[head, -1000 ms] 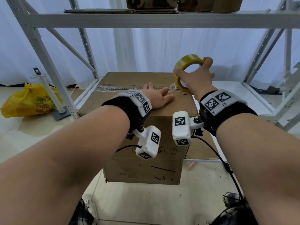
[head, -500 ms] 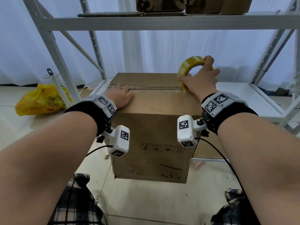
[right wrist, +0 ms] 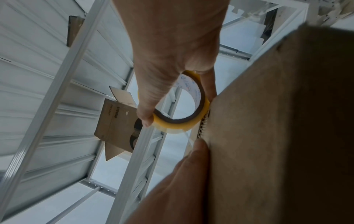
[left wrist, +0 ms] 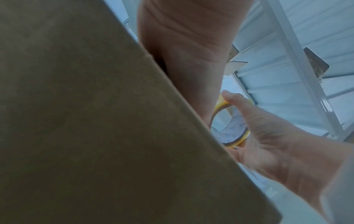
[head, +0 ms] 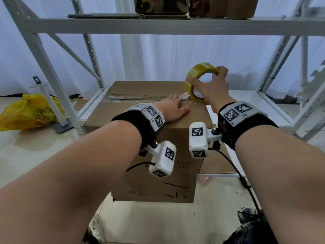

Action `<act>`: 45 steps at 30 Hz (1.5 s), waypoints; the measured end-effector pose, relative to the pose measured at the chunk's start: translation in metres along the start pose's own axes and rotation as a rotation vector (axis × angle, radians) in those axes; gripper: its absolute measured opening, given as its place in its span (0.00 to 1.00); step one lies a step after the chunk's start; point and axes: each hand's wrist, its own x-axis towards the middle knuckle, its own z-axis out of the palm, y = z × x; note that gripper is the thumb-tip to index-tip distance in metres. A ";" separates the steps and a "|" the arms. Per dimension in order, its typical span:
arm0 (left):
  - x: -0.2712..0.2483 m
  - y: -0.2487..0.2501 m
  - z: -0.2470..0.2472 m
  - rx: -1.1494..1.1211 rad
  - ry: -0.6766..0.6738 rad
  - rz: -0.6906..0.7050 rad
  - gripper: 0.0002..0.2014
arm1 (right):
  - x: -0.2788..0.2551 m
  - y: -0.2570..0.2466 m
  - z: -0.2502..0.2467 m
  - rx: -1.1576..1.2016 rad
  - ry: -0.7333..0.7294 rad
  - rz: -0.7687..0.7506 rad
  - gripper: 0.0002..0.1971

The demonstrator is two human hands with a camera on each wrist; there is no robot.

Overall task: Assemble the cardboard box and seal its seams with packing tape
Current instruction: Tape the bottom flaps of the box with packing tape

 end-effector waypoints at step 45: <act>-0.001 -0.016 0.002 0.003 0.009 -0.160 0.29 | 0.005 0.002 -0.012 0.125 0.131 0.098 0.43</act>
